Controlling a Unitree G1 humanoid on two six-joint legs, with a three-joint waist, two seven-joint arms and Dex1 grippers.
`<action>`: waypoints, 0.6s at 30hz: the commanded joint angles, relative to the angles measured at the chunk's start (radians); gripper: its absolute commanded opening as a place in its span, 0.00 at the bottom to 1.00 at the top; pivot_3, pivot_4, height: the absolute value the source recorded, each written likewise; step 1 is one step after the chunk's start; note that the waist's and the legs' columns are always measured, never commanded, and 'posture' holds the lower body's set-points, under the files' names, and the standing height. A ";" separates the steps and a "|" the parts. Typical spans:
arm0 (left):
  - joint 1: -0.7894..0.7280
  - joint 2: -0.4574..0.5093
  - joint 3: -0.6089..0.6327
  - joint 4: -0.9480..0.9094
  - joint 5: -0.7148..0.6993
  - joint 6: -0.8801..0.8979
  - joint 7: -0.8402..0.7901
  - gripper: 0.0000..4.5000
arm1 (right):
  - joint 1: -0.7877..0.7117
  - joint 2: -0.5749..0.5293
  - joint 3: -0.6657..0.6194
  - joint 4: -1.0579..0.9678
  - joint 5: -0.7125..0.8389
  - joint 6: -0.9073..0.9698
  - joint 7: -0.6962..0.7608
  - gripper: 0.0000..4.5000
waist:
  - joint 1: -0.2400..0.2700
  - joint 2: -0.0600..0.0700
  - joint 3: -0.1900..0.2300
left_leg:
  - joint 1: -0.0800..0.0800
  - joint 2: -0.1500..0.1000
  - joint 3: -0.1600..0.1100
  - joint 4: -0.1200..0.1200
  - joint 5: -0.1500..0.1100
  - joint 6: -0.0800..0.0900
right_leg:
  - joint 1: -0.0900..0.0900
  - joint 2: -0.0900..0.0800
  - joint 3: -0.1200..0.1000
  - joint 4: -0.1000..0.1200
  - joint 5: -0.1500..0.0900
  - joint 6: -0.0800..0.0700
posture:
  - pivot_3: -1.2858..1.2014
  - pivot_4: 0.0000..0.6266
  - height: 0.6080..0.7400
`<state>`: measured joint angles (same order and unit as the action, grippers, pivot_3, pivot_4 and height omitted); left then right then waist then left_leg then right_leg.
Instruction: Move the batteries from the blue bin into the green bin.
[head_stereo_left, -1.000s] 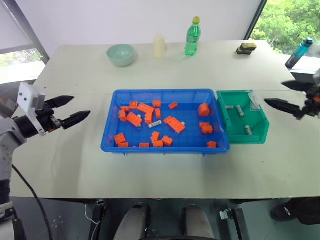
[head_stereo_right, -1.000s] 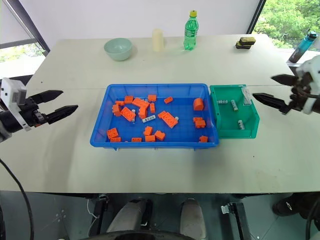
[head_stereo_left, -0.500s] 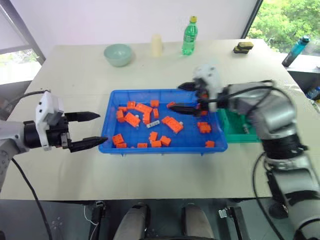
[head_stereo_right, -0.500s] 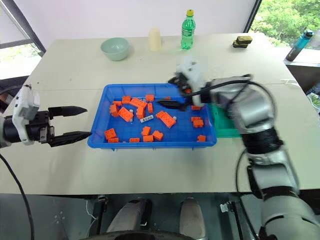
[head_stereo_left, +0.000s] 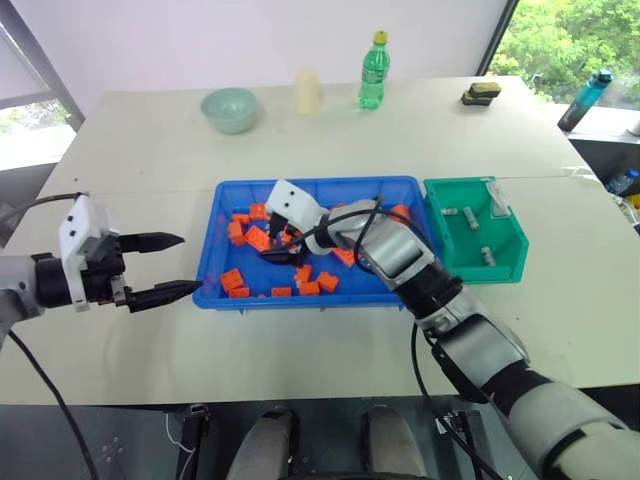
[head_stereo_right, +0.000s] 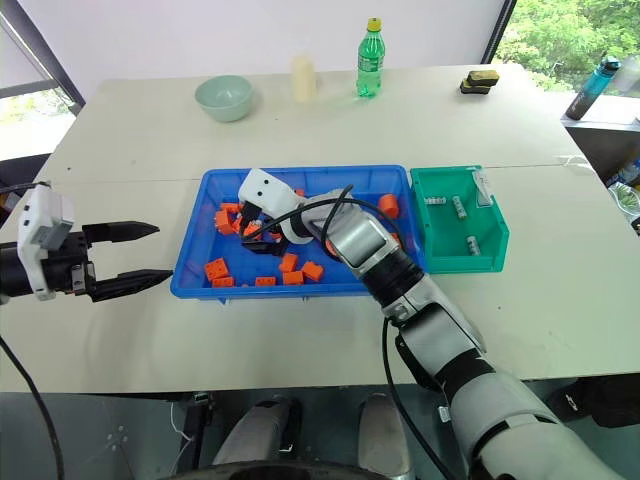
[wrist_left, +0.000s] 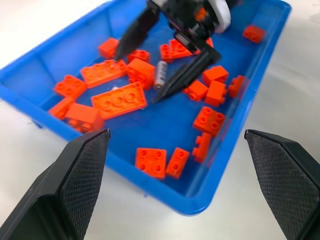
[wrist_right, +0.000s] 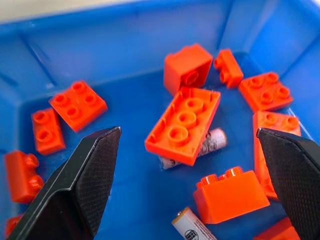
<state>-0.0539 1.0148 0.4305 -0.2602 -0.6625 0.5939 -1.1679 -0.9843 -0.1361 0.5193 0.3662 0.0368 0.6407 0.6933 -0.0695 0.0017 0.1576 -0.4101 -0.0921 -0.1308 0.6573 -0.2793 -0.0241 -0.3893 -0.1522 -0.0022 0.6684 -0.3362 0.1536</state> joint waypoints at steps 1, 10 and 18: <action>-0.010 -0.002 0.041 0.015 -0.003 -0.011 0.021 1.00 | -0.021 0.047 0.021 0.047 -0.055 -0.060 -0.017 0.99 | -0.004 0.000 0.000 | 0.000 0.000 0.000 -0.001 0.000 0.000 | 0.000 0.000 0.000 0.000 0.000 0.000 | 0.52 0.24 0.90; -0.033 0.002 0.024 0.022 -0.003 -0.011 0.033 1.00 | -0.025 0.128 -0.015 0.150 -0.103 -0.122 -0.033 0.99 | -0.014 0.000 0.000 | 0.000 0.000 0.000 -0.006 0.002 -0.003 | 0.000 0.000 0.000 0.001 0.000 0.000 | 0.52 0.24 0.90; -0.053 -0.002 -0.002 0.030 0.007 -0.017 0.036 1.00 | -0.027 0.158 -0.049 0.161 -0.110 -0.134 -0.037 0.99 | -0.027 0.000 0.000 | 0.000 0.000 -0.002 -0.006 0.002 -0.003 | 0.000 0.001 0.000 0.001 0.000 0.000 | 0.52 0.24 0.90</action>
<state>-0.0931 1.0097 0.4163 -0.2321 -0.6568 0.5944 -1.1328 -0.9844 0.0042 0.4915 0.5374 -0.0668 0.5249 0.6606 -0.0962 0.0015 0.1575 -0.4100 -0.0918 -0.1331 0.6511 -0.2772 -0.0276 -0.3893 -0.1513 -0.0022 0.6702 -0.3361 0.1535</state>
